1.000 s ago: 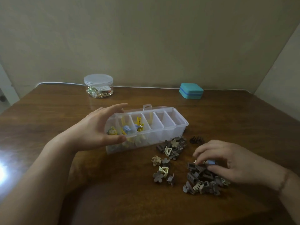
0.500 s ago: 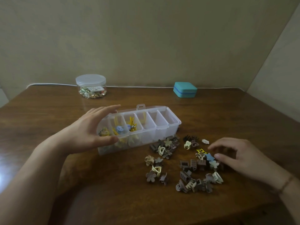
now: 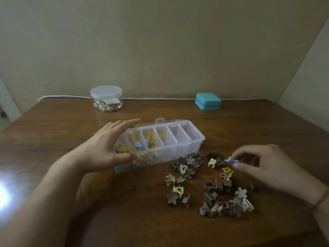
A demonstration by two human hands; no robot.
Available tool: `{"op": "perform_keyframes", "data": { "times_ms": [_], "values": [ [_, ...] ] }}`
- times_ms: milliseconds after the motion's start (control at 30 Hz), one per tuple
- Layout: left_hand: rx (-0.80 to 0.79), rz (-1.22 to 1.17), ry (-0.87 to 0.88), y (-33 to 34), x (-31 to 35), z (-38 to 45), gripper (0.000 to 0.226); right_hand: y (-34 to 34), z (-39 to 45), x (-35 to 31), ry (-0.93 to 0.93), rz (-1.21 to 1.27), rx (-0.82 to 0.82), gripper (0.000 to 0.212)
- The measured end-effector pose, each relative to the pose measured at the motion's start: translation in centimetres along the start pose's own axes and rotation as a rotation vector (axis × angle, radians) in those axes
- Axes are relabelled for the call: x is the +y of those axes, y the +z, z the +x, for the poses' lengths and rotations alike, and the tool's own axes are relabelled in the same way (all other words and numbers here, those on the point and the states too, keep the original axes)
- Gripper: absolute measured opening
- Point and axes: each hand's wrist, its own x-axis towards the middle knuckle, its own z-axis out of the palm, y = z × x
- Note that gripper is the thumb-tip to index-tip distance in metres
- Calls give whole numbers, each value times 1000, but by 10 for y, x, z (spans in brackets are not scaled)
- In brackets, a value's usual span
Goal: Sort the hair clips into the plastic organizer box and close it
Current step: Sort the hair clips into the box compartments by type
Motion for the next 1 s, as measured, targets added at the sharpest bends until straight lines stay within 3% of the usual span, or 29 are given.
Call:
{"op": "perform_keyframes", "data": {
  "times_ms": [133,300,433,533,667,867,1000],
  "values": [
    [10,54,22,4,3,2,92,6,33,-56,-207,68,101,14],
    [-4,58,7,3,2,2,93,43,87,-109,-350,94,99,14],
    [-22,48,-8,1,2,2,95,54,98,-110,-353,87,-6,15],
    [-33,35,-21,0,3,1,95,34,90,-88,-272,223,165,11],
    [-34,33,-16,0,3,1,94,6,73,-42,-184,100,246,12],
    [-23,7,-5,0,4,1,93,-5,31,10,-116,-172,-216,28],
    [-13,1,9,1,3,2,92,7,20,24,-73,-266,-372,29]
  ]
}}
